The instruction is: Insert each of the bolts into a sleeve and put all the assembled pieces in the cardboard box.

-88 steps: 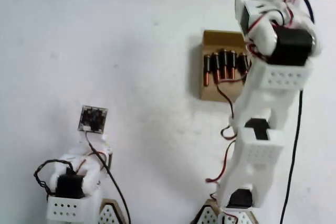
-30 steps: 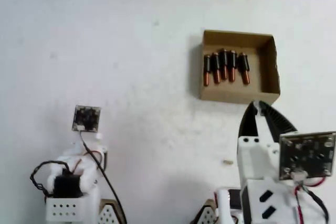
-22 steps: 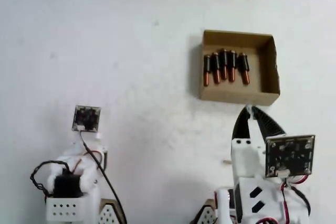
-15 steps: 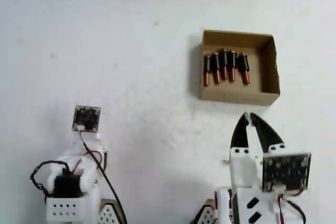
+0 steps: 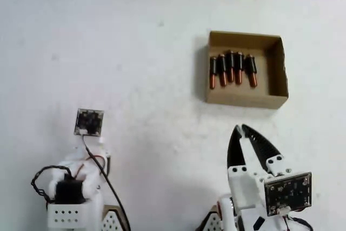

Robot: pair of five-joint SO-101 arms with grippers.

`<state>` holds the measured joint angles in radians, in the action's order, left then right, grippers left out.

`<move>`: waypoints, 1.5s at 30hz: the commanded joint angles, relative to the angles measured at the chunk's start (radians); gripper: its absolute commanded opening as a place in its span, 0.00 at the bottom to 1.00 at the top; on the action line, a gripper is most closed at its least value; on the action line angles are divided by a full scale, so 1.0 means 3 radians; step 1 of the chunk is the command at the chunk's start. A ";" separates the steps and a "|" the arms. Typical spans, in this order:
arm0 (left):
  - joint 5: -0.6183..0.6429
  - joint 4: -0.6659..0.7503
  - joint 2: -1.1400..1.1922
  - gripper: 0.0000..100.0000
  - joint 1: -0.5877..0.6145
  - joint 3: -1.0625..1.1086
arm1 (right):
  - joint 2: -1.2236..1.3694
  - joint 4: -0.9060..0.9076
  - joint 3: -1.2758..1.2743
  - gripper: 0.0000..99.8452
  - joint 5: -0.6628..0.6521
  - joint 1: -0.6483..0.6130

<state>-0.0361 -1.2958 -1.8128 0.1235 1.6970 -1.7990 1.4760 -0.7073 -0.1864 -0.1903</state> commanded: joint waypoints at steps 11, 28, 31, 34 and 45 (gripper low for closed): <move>-0.0031 0.0036 -0.0023 0.02 0.0018 -0.0010 | -0.0018 0.0013 0.0005 0.02 0.0010 0.0529; -0.0031 0.0036 -0.0023 0.02 0.0018 -0.0010 | -0.0013 -0.0862 -0.1125 0.02 0.0010 0.0540; -0.0031 0.0036 -0.0023 0.02 0.0018 -0.0010 | -0.0013 -0.1036 -0.1458 0.02 0.0010 0.0540; -0.0031 0.0036 -0.0023 0.02 0.0018 -0.0010 | -0.0013 -0.1102 -0.1754 0.02 0.0010 0.0540; -0.0031 0.0036 -0.0023 0.02 0.0018 -0.0010 | -0.0013 -0.1112 -0.2675 0.02 0.0036 0.0534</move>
<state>-0.0361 -1.2958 -1.8128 0.1235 1.6970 -1.8006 1.1676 -1.4745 -0.1864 -0.0368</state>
